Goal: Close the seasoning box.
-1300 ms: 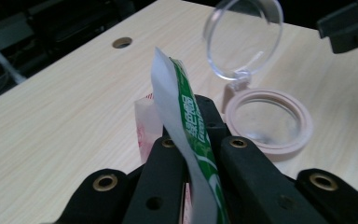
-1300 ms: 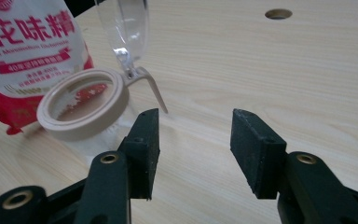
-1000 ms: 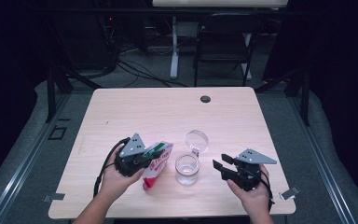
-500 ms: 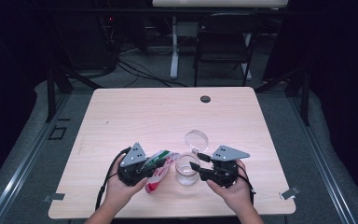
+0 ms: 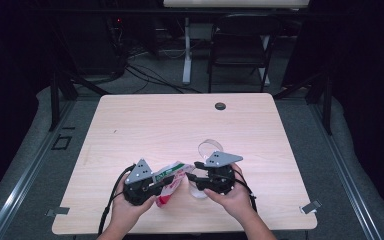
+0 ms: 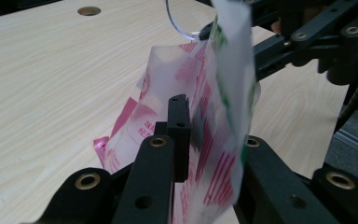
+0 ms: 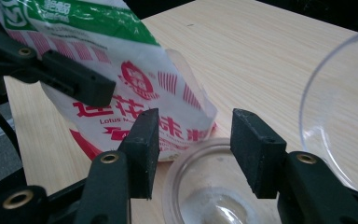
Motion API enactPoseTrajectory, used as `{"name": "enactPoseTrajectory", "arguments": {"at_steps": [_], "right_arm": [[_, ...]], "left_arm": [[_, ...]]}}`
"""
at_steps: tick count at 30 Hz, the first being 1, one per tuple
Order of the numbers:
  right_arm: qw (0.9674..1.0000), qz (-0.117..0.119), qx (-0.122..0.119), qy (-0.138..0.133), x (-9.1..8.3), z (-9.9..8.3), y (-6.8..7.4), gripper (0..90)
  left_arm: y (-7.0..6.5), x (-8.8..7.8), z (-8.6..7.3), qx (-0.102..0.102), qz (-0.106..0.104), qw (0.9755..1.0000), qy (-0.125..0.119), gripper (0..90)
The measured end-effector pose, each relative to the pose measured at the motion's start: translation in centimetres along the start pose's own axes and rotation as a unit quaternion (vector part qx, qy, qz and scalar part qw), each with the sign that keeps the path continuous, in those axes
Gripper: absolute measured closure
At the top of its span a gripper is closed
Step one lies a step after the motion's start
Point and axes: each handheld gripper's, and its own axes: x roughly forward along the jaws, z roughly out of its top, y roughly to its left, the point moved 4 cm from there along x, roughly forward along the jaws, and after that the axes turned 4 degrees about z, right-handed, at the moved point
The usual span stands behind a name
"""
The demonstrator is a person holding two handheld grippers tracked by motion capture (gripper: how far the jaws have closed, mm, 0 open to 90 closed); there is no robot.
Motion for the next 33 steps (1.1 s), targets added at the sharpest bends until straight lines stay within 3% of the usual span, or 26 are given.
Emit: {"name": "enactPoseTrajectory", "arguments": {"at_steps": [3,7,11,15,18,20,24,28,33], "right_arm": [[0.9998,0.005,-0.013,0.011,0.9,0.3,0.2,55.9],[0.9989,0.015,-0.034,0.030,1.7,0.4,0.5,76.1],[0.9978,0.023,-0.047,0.040,2.0,0.7,0.7,89.2],[0.9978,0.023,-0.049,0.037,2.1,0.9,0.9,89.8],[0.9978,0.023,-0.052,0.034,2.2,1.0,1.0,89.9],[0.9976,0.023,-0.054,0.037,2.2,1.0,1.0,89.9],[0.9978,0.025,-0.052,0.032,2.2,1.1,0.9,89.7],[0.9979,0.026,-0.051,0.030,2.2,1.0,0.9,89.5],[0.9979,0.024,-0.052,0.031,2.1,0.8,0.9,89.3]], "left_arm": [[0.0,-0.2,-0.3,-0.004,0.004,1.0000,-0.005,81.2],[0.1,-0.4,-0.8,-0.020,0.001,0.9996,-0.020,73.4],[0.2,-0.2,-1.5,-0.031,0.013,0.9990,-0.029,57.5],[0.7,0.3,-2.5,-0.032,0.038,0.9984,-0.027,47.6],[0.9,0.7,-3.4,-0.056,0.041,0.9973,-0.023,42.5],[0.9,1.0,-4.0,-0.059,0.054,0.9965,-0.024,40.5],[0.8,1.6,-4.8,-0.066,0.054,0.9963,-0.013,38.4],[0.6,2.4,-5.6,-0.068,0.059,0.9958,0.017,35.7],[1.0,3.2,-6.3,-0.091,0.065,0.9935,0.019,28.7]]}}
